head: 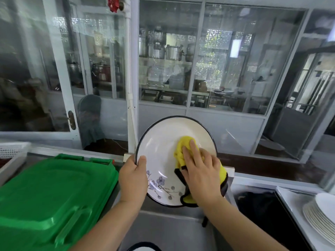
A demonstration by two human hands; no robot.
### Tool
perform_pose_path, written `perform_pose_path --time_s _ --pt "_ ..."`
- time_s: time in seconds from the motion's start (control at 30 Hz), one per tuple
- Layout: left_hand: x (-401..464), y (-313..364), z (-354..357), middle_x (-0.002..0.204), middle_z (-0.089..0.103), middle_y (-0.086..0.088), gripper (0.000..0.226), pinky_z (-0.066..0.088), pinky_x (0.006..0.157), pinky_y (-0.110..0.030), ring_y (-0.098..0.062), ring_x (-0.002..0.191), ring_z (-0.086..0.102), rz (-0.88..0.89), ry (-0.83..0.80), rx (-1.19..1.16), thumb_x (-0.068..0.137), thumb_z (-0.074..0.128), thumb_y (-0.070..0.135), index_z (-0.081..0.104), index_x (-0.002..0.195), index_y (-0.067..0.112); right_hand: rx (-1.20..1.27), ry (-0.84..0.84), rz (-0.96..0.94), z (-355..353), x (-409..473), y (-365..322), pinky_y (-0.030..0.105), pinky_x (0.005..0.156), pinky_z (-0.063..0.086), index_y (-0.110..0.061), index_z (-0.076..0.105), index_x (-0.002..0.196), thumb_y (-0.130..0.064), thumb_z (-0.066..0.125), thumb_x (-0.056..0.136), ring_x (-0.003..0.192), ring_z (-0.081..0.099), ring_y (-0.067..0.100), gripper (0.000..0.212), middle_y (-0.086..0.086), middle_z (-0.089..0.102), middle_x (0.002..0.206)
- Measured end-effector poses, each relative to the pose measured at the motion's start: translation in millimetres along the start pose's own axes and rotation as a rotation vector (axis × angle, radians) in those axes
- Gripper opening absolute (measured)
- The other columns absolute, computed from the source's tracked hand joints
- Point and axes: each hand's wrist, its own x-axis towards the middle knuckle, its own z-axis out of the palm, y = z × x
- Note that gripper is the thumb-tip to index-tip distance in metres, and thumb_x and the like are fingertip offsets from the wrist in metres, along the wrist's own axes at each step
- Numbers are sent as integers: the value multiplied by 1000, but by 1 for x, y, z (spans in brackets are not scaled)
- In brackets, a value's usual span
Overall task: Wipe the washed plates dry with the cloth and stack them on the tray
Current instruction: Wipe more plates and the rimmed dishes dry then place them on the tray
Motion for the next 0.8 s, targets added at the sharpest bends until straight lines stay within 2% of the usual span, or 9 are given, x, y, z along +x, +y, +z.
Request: perform_pose_path --time_s 0.07,0.13,0.23,0.33,0.43,0.53,0.6,0.67,0.8 --pt "-6 -1 -1 58 63 17 29 38 54 -26 3 54 58 7 -41 32 94 55 23 54 65 22 17 -7 40 -2 0 -2 48 80 47 -15 61 125 -22 86 58 104 54 32 72 6 50 141" --pt "-11 1 -1 56 61 19 33 36 52 -25 3 50 55 36 -67 61 94 53 24 51 62 23 78 20 49 -6 7 -8 48 78 47 -13 63 123 -13 86 55 100 55 32 72 5 51 140" --pt "-8 10 0 51 56 5 33 35 50 -29 -4 47 49 111 -59 90 94 51 25 50 61 21 188 77 -9 -10 15 -23 43 77 46 -14 63 124 -3 79 57 101 53 31 70 4 50 141" --pt "-2 19 2 54 50 -1 25 38 56 -31 -6 49 45 132 -51 119 94 51 26 59 79 7 256 122 -104 -8 11 -32 38 75 44 -19 65 121 1 58 65 102 45 26 60 0 52 140" --pt "2 25 0 56 51 1 30 38 58 -32 -10 54 47 114 -52 82 94 52 24 53 66 16 229 106 -253 -6 0 -21 35 70 45 -23 70 113 -6 38 69 98 46 24 57 -5 57 134" --pt "6 25 -4 64 57 -12 33 42 61 -36 -23 60 50 117 -46 107 94 52 24 49 64 12 169 63 -352 -4 -14 6 35 65 46 -24 72 108 0 58 58 95 50 26 57 -5 61 129" --pt "6 24 -6 65 58 -13 32 42 60 -35 -23 61 51 123 -64 125 95 51 25 52 67 8 124 27 -333 -9 -14 22 35 66 45 -24 74 102 3 72 42 94 48 26 66 -5 64 124" --pt "4 25 -7 62 56 -9 33 40 57 -33 -21 58 50 144 -85 147 94 50 27 51 67 8 88 31 -268 -15 -5 31 36 65 45 -22 75 97 4 76 34 93 45 27 68 -4 66 119" --pt "0 30 -6 60 56 -4 30 40 59 -32 -19 60 52 172 -88 152 94 49 26 53 67 13 76 140 -135 -24 17 26 39 67 42 -17 74 101 2 65 51 94 41 29 54 1 65 122"
